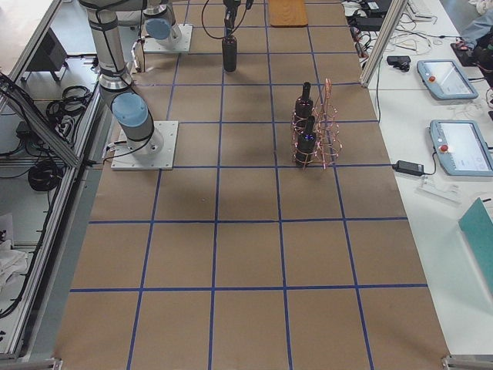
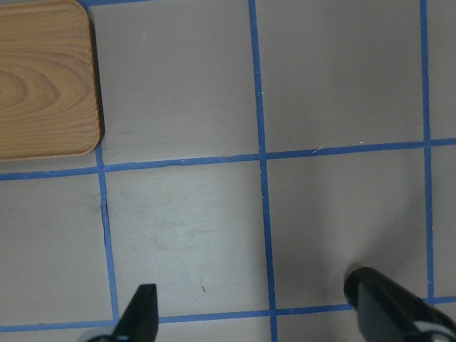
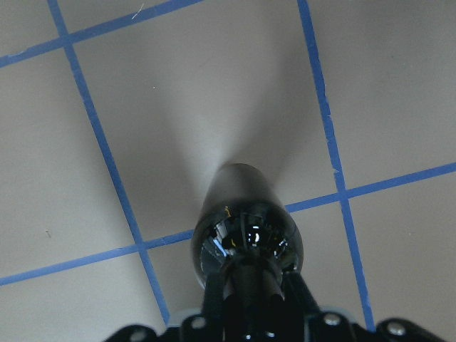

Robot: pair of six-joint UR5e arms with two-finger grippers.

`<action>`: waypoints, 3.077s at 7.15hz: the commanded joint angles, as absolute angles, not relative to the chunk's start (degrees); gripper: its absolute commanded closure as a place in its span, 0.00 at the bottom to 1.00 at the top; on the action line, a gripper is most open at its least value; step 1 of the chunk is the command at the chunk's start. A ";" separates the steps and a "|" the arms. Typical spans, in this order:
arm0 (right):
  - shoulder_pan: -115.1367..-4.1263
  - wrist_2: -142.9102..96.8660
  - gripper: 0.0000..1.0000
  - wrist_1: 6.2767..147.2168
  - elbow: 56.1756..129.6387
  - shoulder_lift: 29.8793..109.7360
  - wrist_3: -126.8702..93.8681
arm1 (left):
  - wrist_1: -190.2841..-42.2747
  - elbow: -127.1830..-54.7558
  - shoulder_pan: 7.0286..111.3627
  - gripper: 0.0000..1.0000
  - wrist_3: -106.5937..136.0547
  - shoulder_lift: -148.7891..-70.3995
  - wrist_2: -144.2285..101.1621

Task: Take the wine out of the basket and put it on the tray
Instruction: 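Carry the bottle toward the table center and stand it upright with the right gripper, then open the right gripper and withdraw it back above the rack, then move the left gripper over the standing bottle and grasp its neck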

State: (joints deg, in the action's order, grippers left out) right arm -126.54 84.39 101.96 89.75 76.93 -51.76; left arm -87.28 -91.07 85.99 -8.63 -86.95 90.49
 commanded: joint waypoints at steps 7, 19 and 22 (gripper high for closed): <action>-127.18 85.25 0.00 102.13 89.82 76.29 -51.77 | -89.73 -91.14 84.20 0.00 -13.18 -86.14 92.10; -92.39 87.98 0.00 86.75 89.03 94.39 -5.98 | -91.58 -92.89 97.87 0.00 5.24 -84.99 89.30; -92.46 88.50 0.00 85.96 89.12 94.83 -5.10 | -90.71 -98.77 105.63 0.00 8.44 -84.90 89.47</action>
State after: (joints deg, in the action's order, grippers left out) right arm -92.57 88.40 85.98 89.12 94.66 -5.76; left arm -91.13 -96.54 103.24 7.67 -84.75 89.51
